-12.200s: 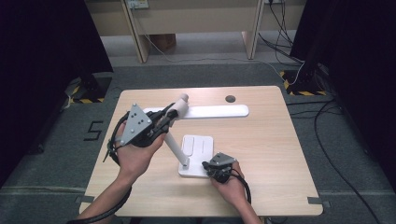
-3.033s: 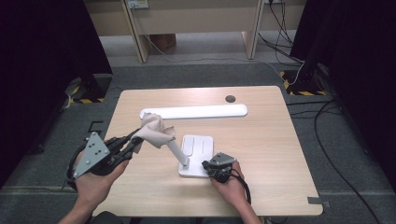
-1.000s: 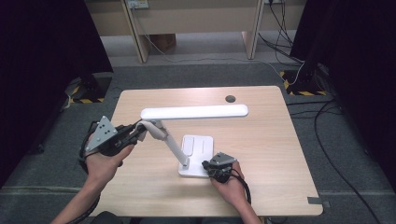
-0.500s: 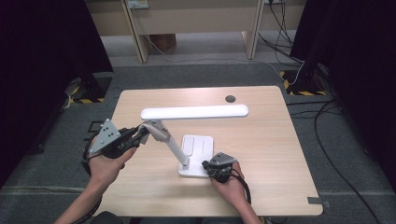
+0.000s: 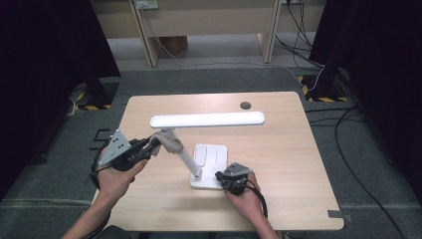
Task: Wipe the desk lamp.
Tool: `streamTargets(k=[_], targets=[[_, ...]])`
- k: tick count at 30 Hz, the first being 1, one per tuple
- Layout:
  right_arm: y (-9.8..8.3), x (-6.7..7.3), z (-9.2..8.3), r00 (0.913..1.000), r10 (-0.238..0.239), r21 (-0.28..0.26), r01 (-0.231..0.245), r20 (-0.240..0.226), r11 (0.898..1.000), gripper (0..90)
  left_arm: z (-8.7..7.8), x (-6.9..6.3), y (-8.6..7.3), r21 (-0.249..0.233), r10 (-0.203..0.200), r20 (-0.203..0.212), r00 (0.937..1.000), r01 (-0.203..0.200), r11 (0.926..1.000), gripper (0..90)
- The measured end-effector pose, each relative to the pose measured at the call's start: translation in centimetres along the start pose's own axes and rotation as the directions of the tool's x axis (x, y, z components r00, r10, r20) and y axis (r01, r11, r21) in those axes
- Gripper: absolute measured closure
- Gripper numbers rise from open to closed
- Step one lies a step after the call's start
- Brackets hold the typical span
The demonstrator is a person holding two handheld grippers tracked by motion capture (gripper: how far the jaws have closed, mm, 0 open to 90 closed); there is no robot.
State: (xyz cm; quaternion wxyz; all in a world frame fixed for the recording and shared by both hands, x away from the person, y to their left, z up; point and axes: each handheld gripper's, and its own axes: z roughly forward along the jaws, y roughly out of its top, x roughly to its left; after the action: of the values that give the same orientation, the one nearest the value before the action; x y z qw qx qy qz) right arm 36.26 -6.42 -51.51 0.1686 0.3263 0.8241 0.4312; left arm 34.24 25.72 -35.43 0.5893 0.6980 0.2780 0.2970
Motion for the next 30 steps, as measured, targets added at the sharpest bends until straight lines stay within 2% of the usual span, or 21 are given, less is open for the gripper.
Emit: streamTargets(k=[7,8,12,13,16,17,30], targets=[[0.0,0.0,0.0,1.0,-0.003,-0.001,0.003,0.002,1.0,85.9,0.1,-0.1,-0.4,0.001,-0.004,0.003,1.0,0.004,1.0,83.5],[0.0,0.0,0.0,1.0,-0.003,0.0,0.003,0.002,1.0,85.9,0.1,-0.2,-0.5,0.008,-0.02,0.004,0.9998,0.02,0.9998,83.5],[0.0,0.0,0.0,1.0,-0.003,-0.001,0.003,0.002,1.0,85.9,0.2,-0.2,-0.6,0.005,-0.008,0.001,1.0,0.008,1.0,83.5],[0.0,0.0,0.0,1.0,-0.003,-0.001,0.003,0.002,1.0,85.9,0.2,-0.3,-0.7,0.011,-0.024,0.002,0.9997,0.024,0.9997,83.5],[0.0,0.0,0.0,1.0,-0.003,0.0,0.003,0.002,1.0,85.9,0.3,-0.3,-0.8,0.006,-0.011,0.004,0.9999,0.011,0.9999,83.5],[0.0,0.0,0.0,1.0,-0.003,-0.001,0.003,0.003,1.0,85.9,0.3,-0.4,-0.9,0.014,-0.027,0.004,0.9996,0.027,0.9995,83.5],[0.0,0.0,0.0,1.0,-0.003,-0.001,0.003,0.002,1.0,85.9,0.6,-0.6,-1.6,0.024,-0.024,0.004,0.9997,0.024,0.9994,83.5]])
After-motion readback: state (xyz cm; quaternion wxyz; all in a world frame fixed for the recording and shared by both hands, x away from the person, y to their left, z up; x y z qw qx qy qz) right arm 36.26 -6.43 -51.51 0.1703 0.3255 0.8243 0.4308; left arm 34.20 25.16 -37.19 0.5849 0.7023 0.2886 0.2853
